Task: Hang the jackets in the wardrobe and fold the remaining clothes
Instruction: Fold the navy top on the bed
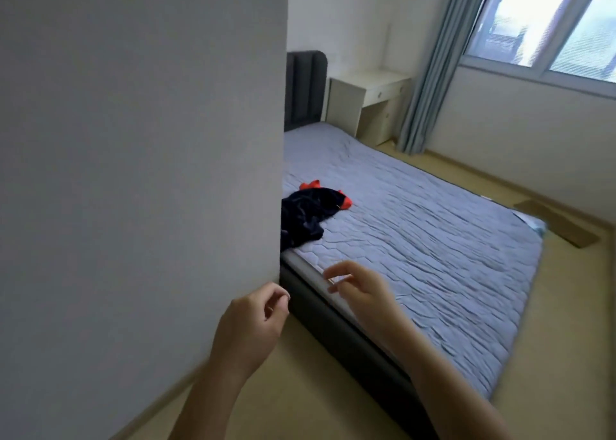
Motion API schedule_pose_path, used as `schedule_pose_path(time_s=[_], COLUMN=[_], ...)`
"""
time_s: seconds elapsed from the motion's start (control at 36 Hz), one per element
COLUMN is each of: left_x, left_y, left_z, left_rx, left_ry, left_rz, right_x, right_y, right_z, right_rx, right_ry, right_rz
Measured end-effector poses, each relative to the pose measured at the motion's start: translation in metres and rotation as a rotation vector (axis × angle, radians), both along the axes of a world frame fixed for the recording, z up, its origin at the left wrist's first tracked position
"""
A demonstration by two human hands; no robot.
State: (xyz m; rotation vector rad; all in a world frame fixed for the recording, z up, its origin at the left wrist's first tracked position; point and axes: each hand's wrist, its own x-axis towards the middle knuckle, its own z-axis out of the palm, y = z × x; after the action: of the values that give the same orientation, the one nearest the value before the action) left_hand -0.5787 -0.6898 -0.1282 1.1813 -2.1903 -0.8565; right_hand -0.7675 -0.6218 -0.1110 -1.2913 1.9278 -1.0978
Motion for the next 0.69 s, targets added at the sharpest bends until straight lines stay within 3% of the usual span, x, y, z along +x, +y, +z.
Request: schedule_pose_path(time_s=[0.33, 0.42, 0.64, 0.69], left_x=[-0.175, -0.212, -0.332, -0.364], left_y=[-0.173, -0.196, -0.273, -0.303], left_z=[-0.032, -0.05, -0.131, -0.159], left_rx=[0.122, 0.205, 0.384, 0.513], left_ry=[-0.101, -0.042, -0.068, -0.029], left_rz=[-0.184, -0.2, -0.083, -0.016], right_x=[-0.155, -0.191, -0.3, -0.324], right_y=[-0.104, -0.119, -0.211, -0.241], right_z=[-0.05, -0.069, -0.145, -0.166], right_rx=[0.168, 0.182, 0.307, 0.338], right_ry=[-0.062, -0.09, -0.235, -0.267], right_rz=[-0.225, -0.262, -0.249, -0.248])
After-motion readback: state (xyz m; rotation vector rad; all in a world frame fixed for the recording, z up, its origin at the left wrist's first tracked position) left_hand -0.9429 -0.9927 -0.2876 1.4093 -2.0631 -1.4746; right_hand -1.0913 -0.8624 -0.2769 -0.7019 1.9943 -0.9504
